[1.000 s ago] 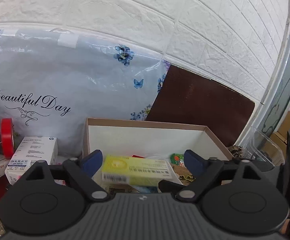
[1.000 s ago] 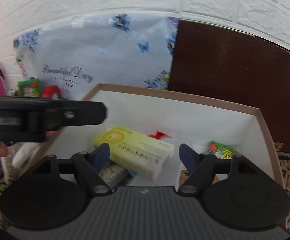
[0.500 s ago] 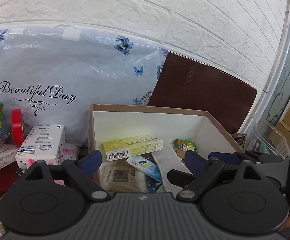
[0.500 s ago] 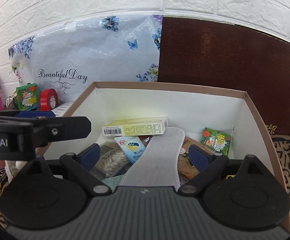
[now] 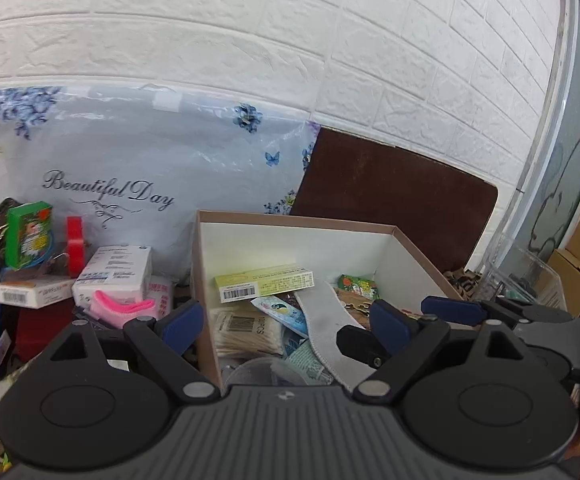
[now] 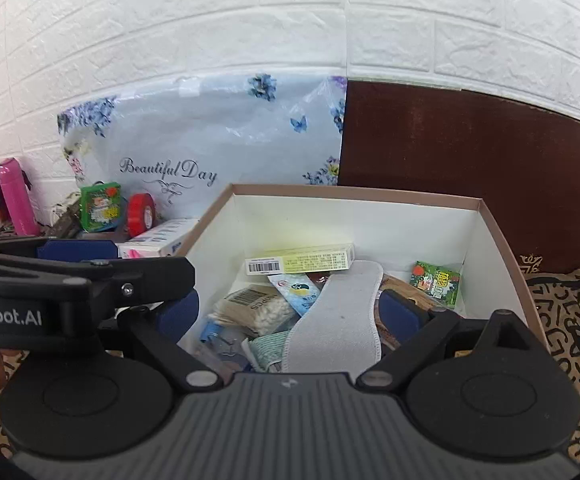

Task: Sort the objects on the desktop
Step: 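Withdraw both grippers from the box and move back over the table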

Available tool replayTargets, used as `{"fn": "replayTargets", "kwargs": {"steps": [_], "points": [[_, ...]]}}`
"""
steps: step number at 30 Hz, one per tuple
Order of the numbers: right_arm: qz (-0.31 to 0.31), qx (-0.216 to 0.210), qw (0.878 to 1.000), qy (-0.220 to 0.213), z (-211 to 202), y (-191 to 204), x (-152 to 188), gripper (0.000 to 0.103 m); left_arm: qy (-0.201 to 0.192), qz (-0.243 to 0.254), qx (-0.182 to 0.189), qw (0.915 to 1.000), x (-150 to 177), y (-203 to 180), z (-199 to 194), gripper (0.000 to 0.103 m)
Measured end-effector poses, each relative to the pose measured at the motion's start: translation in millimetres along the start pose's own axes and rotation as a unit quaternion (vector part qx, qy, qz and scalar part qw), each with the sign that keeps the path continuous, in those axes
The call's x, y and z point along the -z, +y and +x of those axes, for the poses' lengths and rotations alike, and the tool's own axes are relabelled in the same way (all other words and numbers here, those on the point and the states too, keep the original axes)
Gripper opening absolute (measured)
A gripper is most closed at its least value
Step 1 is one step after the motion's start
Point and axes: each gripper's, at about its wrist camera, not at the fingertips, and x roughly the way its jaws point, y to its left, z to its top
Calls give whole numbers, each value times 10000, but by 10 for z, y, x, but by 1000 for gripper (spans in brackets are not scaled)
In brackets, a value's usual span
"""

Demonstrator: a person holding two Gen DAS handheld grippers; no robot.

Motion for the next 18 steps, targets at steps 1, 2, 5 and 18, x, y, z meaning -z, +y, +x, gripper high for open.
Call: {"fn": "replayTargets", "kwargs": {"steps": [1,2,5,18], "points": [[0,-13,10000,-46,-58,22,17,95,-47,-19,-80,10000,30,-5,-67,94],[-8,-30,10000,-86,-113,50,36,95,-81,-26,-159,9998,62,-12,-130,96],[-79,-93,9998,-154,-246,157,104,95,-117,36,-300,9995,159,-40,-305,96],[-375,-371,9978,-406,-612,765,595,95,-421,-600,-495,9961,805,220,-959,100]]}}
